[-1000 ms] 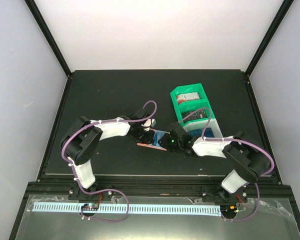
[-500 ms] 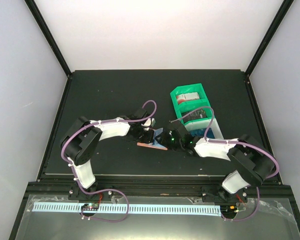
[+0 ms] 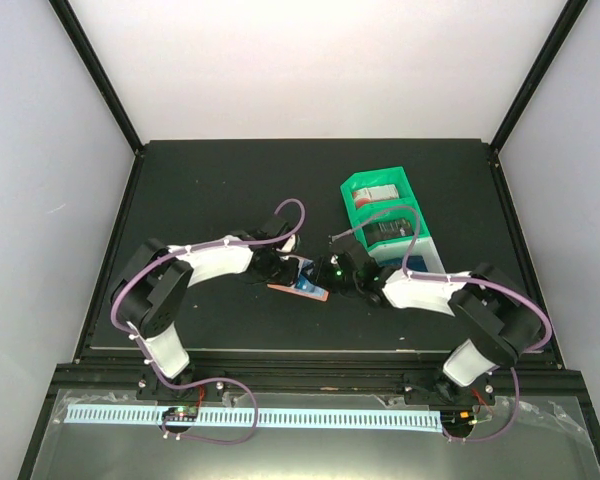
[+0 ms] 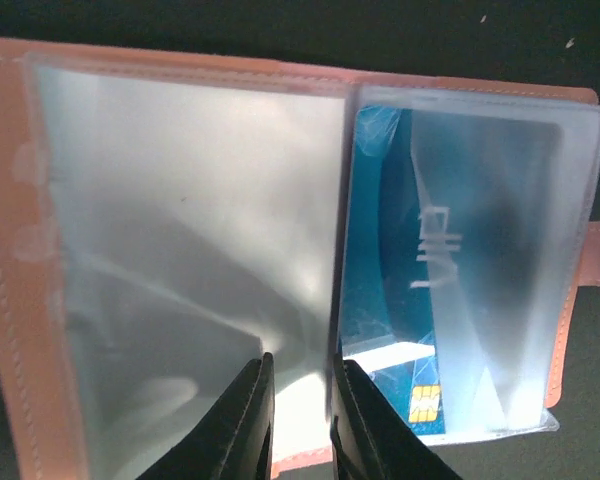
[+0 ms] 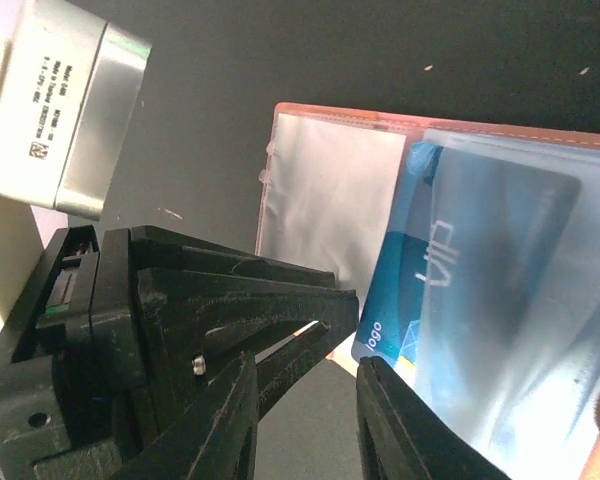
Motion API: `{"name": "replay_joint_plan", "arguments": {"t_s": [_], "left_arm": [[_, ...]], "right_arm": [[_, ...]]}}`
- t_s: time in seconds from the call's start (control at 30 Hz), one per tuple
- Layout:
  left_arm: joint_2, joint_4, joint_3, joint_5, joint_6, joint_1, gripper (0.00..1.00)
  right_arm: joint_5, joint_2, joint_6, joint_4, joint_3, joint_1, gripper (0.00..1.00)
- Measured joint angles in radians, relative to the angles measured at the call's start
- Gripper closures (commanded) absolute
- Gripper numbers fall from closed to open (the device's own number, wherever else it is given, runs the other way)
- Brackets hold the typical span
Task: Put the credit cards into the card holder
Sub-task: Insert the credit card into the card holder.
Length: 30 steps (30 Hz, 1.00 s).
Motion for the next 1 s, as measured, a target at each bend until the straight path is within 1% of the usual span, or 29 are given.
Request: {"name": "replay_joint_plan", "arguments": {"t_s": [0.3,0.6,0.77,0.87,1.0], "left_arm": [[-0.022,-0.012,-0.006,-0.013,0.0,0.007,0.81],[-0.019,0.017,-0.026,0.06,0.001,0.009,0.83],[-0.018,0.029,-0.026,0.072,0.001,0.009,0.84],[-0.005,0.038,-0.026,0.076,0.001,0.009,0.84],[0.016,0.051,-0.024,0.09,0.001,0.011,0.88]], "right_arm": [[-0.008,0.035,-0.027,-0.027,0.036,0.0,0.68],[0.105,-0.056,-0.031,-0.187,0.02,0.0,0.63],[0.126,-0.058,-0.035,-0.24,0.02,0.0,0.61],[0.123,-0.05,-0.039,-0.246,0.02,0.0,0.61],[0.1,-0.031,-0.052,-0.24,0.02,0.0,0.63]]}}
